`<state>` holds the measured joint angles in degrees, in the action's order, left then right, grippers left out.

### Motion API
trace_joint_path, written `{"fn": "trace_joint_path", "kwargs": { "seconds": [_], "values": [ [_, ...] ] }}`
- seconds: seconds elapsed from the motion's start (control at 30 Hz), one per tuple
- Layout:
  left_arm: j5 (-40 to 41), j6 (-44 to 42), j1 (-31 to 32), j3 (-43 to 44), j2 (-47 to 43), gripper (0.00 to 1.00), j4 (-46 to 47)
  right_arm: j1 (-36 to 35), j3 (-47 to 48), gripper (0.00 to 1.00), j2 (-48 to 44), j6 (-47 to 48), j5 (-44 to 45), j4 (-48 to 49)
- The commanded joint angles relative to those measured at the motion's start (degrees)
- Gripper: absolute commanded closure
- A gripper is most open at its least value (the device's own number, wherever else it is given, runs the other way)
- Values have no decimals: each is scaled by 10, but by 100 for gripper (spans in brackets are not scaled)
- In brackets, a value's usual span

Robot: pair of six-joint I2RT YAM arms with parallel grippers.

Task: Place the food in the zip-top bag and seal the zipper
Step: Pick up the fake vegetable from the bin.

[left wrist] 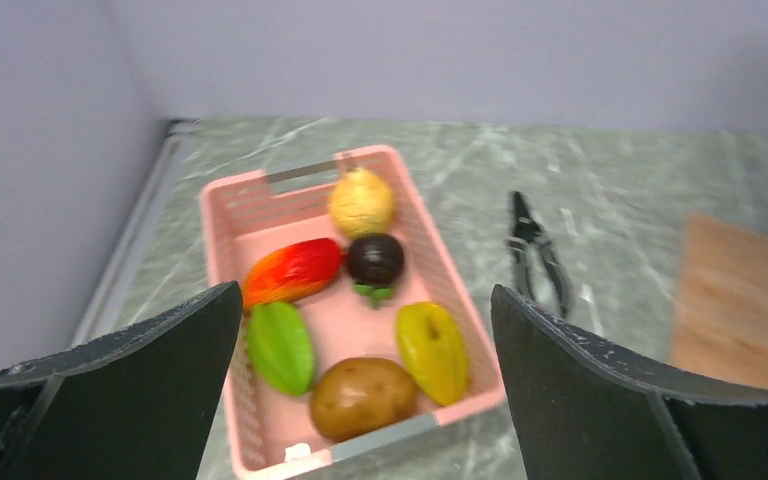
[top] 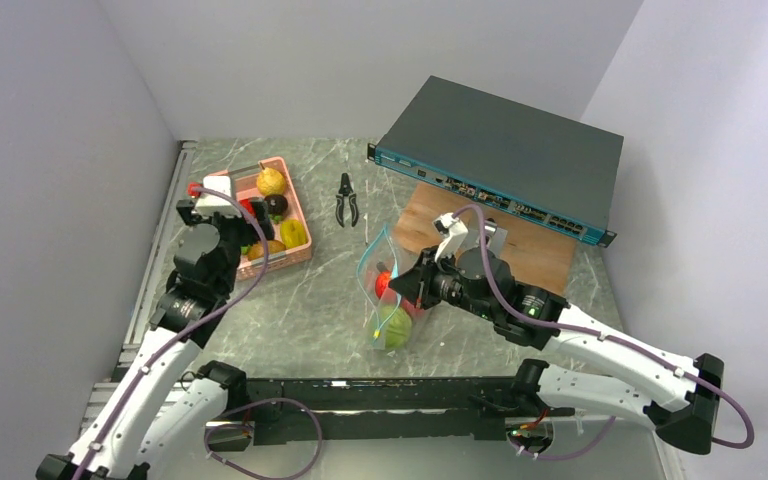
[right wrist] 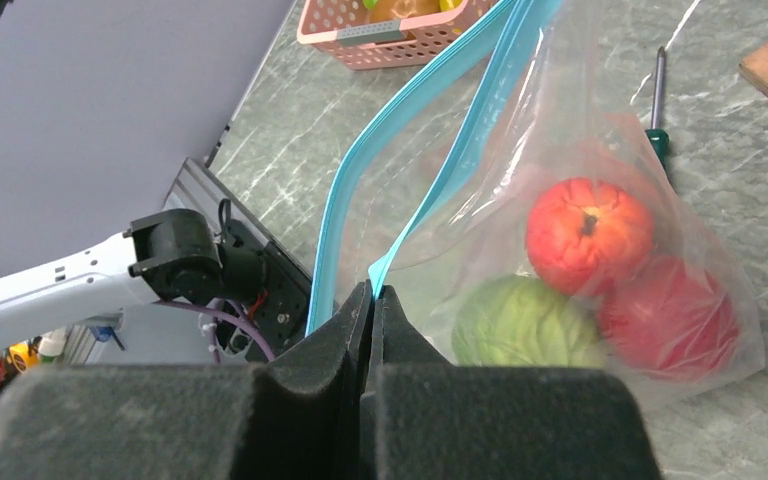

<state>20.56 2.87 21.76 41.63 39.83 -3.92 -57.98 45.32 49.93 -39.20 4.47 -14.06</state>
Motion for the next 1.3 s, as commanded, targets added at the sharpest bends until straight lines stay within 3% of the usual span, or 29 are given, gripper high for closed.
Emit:
{"fn": "trace_joint_path", "kwargs": {
  "seconds": [0.0,0.33,0.47,0.67,0.9,1.0,1.13,1.27],
  "values": [
    [71,103,-71,7,41,0,6,-3,21,100,4,14,13,0],
    [-80,218,-213,114,261,1,-124,-3,23,100,5,19,19,-12],
    [-175,237,-238,177,386,1,-190,-3,-1,100,-18,14,27,-3],
    [-225,274,-252,287,533,3,-333,-1,20,100,-17,22,40,-26],
    [-208,276,-243,262,497,3,-320,-1,24,100,5,24,27,-19],
    [-124,302,-227,277,482,4,-357,-2,21,100,3,22,24,-13],
    [9,275,-159,302,465,3,-392,-1,13,100,-3,16,20,-8],
    [-52,282,-143,256,444,4,-341,-1,29,100,-2,17,20,-26]
  ]
}}
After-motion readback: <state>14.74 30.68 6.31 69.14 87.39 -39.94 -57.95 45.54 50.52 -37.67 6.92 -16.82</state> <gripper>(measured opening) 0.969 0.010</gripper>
